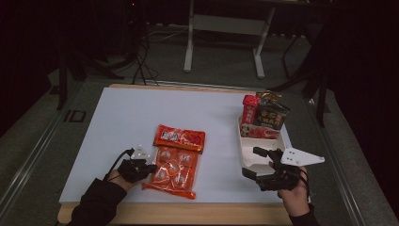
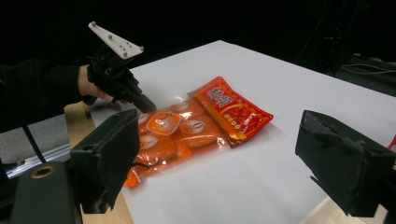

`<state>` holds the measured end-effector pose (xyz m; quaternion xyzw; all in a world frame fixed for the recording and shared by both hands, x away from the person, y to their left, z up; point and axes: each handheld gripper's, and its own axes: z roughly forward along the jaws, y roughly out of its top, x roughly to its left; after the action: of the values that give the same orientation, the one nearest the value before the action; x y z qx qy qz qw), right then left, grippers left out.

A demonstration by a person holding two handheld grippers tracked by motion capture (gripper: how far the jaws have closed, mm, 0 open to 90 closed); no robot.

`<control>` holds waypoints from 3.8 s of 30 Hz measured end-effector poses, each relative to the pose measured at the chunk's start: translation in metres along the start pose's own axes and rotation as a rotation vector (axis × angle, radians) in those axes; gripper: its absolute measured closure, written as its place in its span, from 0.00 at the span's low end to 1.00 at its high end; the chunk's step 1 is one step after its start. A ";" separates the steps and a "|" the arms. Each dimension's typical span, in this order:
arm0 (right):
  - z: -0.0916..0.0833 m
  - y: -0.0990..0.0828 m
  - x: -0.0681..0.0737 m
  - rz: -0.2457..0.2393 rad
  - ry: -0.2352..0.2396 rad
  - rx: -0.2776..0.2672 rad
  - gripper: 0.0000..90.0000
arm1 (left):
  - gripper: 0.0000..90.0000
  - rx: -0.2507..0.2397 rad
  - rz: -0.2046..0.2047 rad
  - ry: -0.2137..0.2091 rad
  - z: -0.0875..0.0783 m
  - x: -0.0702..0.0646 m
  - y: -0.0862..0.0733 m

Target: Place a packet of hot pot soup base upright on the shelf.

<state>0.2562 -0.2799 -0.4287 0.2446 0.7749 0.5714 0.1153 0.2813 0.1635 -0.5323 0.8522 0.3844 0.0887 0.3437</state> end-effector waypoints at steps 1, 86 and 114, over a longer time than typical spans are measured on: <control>0.000 0.000 0.000 0.001 0.001 0.000 0.15 | 1.00 0.000 0.004 -0.004 0.002 -0.002 0.002; 0.002 -0.004 0.002 -0.020 0.006 0.019 0.15 | 0.26 -0.140 -0.148 0.049 0.020 0.040 0.077; 0.003 -0.007 0.000 -0.042 0.010 0.010 0.17 | 0.38 -0.079 -0.213 -0.027 0.075 0.072 0.081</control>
<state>0.2557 -0.2784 -0.4364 0.2260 0.7833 0.5660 0.1222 0.4096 0.1383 -0.5433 0.7935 0.4642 0.0553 0.3898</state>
